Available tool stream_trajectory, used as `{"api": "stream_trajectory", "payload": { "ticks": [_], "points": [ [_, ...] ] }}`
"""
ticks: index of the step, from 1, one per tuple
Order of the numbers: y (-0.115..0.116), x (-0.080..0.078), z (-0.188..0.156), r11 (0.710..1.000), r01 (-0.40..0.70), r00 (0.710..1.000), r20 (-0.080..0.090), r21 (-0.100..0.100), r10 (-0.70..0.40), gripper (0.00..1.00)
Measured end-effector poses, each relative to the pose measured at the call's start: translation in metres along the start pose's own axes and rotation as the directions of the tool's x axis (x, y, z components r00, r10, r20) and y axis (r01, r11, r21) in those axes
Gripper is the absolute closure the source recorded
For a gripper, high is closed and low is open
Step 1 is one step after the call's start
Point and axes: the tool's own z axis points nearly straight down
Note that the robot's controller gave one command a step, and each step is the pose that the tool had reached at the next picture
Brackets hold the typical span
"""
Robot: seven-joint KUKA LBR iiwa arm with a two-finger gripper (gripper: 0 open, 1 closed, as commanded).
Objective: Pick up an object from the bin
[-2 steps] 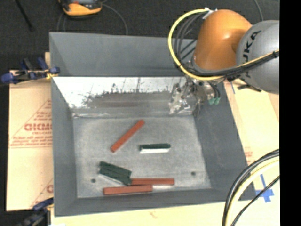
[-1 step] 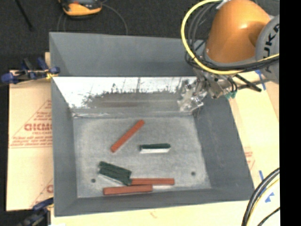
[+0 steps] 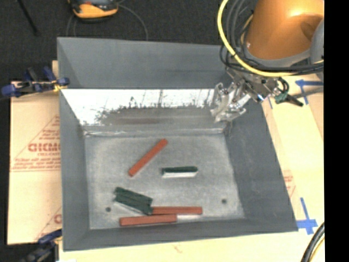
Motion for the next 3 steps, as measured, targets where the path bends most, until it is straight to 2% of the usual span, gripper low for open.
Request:
{"api": "stream_trajectory", "payload": {
  "ticks": [1, 2, 3],
  "points": [
    [0.028, -0.002, 0.112, 0.999, 0.039, 0.999, 0.004, -0.002, -0.039, 0.0],
    [0.037, -0.001, 0.143, 1.0, 0.03, 1.0, -0.005, -0.008, -0.03, 0.0],
    [0.042, 0.004, 0.219, 0.998, 0.067, 0.998, -0.01, -0.002, -0.067, 1.0]
  ]
}}
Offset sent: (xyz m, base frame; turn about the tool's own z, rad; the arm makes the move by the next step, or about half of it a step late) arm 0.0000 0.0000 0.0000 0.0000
